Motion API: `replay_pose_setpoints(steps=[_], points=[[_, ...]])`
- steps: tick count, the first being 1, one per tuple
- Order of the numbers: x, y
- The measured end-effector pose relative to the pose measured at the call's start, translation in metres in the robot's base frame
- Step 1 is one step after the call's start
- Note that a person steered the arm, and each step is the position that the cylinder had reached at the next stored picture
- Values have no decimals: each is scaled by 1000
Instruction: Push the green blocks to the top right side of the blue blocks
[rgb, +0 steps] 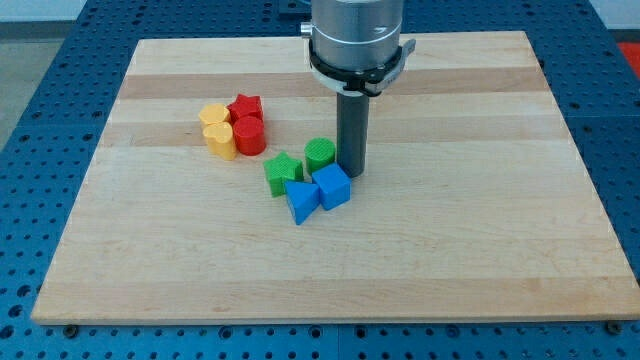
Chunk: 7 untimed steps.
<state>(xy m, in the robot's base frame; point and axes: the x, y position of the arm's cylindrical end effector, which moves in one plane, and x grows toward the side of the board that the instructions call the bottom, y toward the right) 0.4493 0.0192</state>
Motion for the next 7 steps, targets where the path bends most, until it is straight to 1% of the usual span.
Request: replay_pose_setpoints(steps=[1, 2, 3, 4, 5, 6, 7], points=[[-1, 12], [4, 54], [30, 73], [75, 70], [114, 33], [124, -36], [112, -107]])
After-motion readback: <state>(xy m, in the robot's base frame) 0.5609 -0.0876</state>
